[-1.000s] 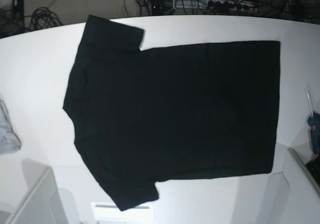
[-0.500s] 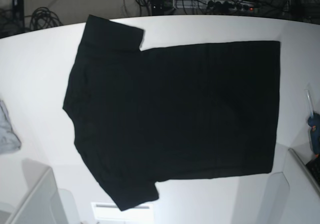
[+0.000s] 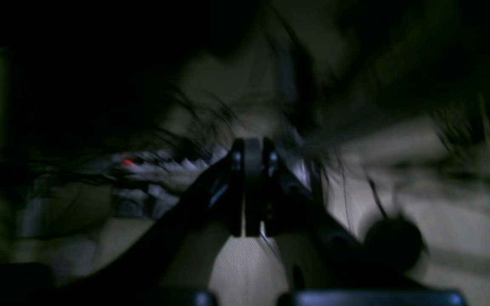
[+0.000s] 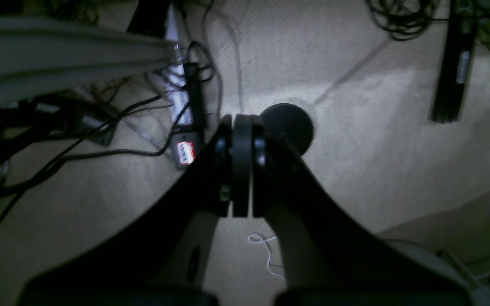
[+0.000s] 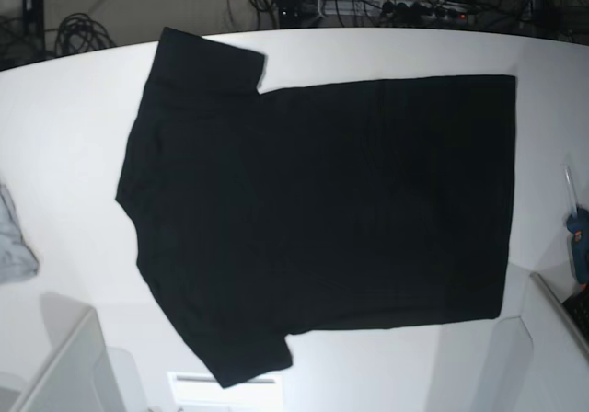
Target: Fold the T-shirt properly
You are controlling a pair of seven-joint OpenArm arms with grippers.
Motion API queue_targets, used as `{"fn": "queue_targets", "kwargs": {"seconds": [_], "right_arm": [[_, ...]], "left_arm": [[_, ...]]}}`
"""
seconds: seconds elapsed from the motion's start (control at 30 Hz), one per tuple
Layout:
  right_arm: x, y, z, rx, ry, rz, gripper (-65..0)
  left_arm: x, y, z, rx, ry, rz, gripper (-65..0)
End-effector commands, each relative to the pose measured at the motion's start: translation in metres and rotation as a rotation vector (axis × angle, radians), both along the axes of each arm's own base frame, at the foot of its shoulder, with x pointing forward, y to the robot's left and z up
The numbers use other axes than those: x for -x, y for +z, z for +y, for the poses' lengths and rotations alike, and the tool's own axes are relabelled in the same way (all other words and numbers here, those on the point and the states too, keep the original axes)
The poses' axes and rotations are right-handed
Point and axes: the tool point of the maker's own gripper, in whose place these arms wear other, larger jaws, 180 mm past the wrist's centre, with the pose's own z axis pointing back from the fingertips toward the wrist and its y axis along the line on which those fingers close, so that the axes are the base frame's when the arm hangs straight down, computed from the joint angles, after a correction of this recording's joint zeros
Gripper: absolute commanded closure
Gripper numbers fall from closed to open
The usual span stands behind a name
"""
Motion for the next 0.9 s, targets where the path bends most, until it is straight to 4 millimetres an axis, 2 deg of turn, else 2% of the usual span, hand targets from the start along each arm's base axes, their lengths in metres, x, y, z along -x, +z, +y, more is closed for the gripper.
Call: {"fn": "queue_targets", "kwargs": {"seconds": [0.0,0.07,0.13,0.27,0.37,0.57,0.73,0.8,0.87], "right_arm": [[-0.004,0.009,-0.009,0.026,-0.006,-0.028,0.0],[-0.011,0.019,-0.018,0.048,-0.015,-0.055,0.0],[-0.026,0.032,-0.024,0.062,-0.018,-0.105,0.0],[-0.064,0.057,-0.029,0.078,-0.019,-0.219,0.0],[-0.098,0.073,-0.026,0.073,-0.015,-0.317,0.0],[-0.144,0.082,-0.020,0.052,-0.015,-0.437,0.0],[-0.175,0.087,0.005,-0.078,-0.057,-0.513,-0.5],[-0.185,0.087,0.009,-0.143,-0.109,-0.521,-11.1],[-0.194,0.087,0.014,-0.211,-0.155,-0.521,-18.2]], "left_arm": [[0.000,0.016,0.010,-0.012,-0.006,-0.032,0.0],[-0.009,0.036,0.014,-0.004,-0.019,-0.076,0.0],[-0.023,0.057,0.013,0.007,-0.012,-0.136,0.0],[-0.049,0.095,0.007,0.042,-0.011,-0.240,0.0],[-0.068,0.115,0.011,0.066,-0.006,-0.297,0.0],[-0.089,0.128,0.033,0.078,0.036,-0.358,0.0],[-0.109,0.134,0.063,0.029,0.090,-0.376,0.0],[-0.114,0.135,0.082,-0.023,0.106,-0.350,0.0],[-0.121,0.136,0.094,-0.058,0.128,-0.355,0.0]]}}
